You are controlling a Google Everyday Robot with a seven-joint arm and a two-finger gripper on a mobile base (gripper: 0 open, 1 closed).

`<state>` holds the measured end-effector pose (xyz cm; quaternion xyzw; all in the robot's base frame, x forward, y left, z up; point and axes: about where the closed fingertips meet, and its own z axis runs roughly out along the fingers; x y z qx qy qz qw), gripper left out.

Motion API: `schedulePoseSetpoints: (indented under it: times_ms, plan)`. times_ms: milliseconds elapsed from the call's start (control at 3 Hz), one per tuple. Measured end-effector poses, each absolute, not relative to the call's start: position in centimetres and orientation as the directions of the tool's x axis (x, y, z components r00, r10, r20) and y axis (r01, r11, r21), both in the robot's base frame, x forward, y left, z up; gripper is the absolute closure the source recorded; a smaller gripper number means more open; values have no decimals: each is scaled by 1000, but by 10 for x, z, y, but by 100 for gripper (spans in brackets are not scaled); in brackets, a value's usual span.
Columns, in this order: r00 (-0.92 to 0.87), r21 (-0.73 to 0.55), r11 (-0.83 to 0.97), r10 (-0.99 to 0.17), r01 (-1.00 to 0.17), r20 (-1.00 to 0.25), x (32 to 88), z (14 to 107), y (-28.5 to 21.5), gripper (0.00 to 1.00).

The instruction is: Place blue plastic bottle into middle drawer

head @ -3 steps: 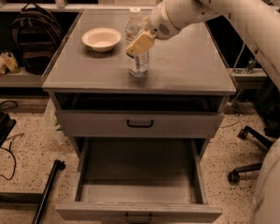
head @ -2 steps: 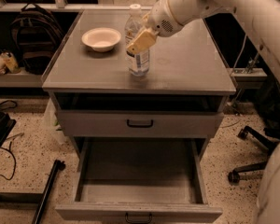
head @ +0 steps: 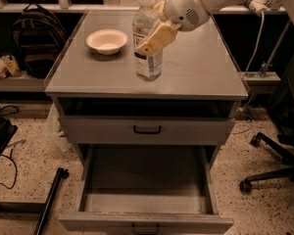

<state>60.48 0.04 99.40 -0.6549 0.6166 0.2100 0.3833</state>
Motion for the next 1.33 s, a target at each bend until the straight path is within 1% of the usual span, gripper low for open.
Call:
schedulePoseSetpoints:
  times_ms: [333, 667, 1000, 1333]
  plan:
    - [152, -243, 54, -647, -969, -748, 605, 994, 0, 100]
    - [148, -225, 33, -658, -974, -738, 589, 980, 4, 100]
    - [112, -203, 60, -666, -977, -738, 552, 967, 1, 100]
    - [68, -207, 130, -672, -970, -738, 516, 947, -11, 100]
